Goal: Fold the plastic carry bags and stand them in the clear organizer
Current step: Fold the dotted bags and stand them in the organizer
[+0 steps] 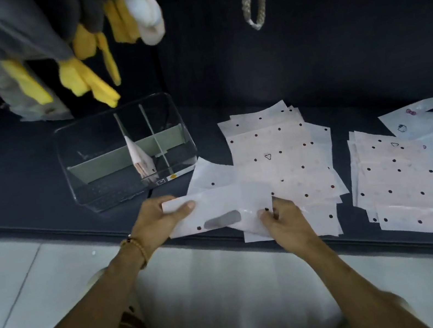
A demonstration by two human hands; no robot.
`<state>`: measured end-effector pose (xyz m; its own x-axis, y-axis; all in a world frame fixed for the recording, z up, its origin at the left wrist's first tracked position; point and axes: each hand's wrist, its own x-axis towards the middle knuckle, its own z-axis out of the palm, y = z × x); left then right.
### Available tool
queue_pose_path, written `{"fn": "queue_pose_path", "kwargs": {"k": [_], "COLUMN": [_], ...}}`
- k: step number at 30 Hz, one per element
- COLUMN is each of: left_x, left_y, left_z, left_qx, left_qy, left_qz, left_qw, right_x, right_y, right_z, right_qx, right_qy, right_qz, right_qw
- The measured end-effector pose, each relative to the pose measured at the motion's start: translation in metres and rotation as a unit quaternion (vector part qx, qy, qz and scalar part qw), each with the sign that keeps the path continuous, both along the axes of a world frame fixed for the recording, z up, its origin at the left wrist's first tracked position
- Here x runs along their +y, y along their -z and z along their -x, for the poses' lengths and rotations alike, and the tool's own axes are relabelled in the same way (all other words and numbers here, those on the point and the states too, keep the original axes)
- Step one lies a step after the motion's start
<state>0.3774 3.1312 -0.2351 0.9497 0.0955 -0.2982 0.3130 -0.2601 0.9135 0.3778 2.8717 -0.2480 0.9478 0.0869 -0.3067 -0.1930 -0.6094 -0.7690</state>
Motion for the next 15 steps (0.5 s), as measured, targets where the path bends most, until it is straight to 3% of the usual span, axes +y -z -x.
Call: {"fn": "queue_pose_path", "kwargs": {"k": [2, 4, 10, 15], "left_x": [0.01, 0.015, 0.004, -0.006], "left_y": [0.001, 0.005, 0.026, 0.037], "left_z": [0.009, 0.014, 0.007, -0.007], "left_qx": [0.038, 0.05, 0.01, 0.066], "left_qy": [0.014, 0.051, 0.011, 0.007], "left_qz": [0.073, 0.049, -0.13, -0.297], "left_qw": [0.996, 0.996, 0.991, 0.953], "right_x": [0.012, 0.019, 0.02, 0.018], "right_y": [0.005, 0.01, 0.018, 0.025], "right_z": [0.002, 0.0, -0.009, -0.012], "right_qx": [0.016, 0.032, 0.038, 0.044], "right_qy": [0.026, 0.053, 0.126, 0.178], "right_qz": [-0.01, -0.01, 0.053, 0.133], "right_qw": [0.999, 0.998, 0.99, 0.974]}}
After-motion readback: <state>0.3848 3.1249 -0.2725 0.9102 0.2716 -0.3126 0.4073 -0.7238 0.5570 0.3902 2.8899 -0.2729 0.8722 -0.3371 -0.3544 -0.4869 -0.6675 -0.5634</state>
